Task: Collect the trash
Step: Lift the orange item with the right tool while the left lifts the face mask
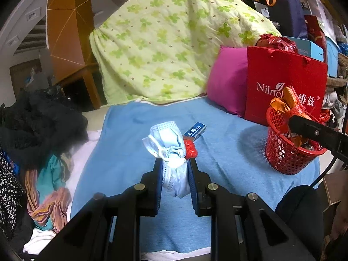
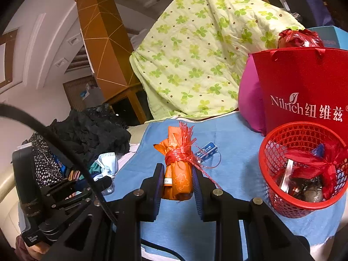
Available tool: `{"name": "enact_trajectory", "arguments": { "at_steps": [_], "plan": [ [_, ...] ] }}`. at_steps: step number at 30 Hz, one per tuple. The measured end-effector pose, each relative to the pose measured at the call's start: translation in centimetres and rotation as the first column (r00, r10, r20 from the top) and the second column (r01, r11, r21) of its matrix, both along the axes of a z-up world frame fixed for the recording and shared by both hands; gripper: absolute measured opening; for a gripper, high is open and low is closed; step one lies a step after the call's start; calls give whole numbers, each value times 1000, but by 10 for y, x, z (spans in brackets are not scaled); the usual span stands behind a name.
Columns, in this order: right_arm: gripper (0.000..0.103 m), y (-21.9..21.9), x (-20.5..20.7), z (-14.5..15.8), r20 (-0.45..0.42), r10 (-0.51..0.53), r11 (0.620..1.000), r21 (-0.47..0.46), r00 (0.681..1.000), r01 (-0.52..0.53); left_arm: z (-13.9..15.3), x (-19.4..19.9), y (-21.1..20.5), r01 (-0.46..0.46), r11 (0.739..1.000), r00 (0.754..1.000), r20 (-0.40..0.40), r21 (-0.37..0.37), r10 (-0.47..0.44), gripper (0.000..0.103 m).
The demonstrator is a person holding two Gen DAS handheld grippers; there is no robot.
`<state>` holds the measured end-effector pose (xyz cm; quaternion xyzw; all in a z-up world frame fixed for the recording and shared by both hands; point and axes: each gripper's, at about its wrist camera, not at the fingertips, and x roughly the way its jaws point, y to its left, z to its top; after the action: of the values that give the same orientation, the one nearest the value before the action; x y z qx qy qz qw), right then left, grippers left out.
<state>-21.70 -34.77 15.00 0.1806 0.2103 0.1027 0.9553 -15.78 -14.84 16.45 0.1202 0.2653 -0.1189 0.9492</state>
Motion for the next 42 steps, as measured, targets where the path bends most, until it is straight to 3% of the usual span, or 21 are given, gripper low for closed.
{"name": "enact_trajectory", "arguments": {
  "at_steps": [42],
  "plan": [
    [28, -41, -18, -6, 9, -59, 997, 58, 998, 58, -7, -6, -43, 59, 997, 998, -26, 43, -58, 23]
  ]
}}
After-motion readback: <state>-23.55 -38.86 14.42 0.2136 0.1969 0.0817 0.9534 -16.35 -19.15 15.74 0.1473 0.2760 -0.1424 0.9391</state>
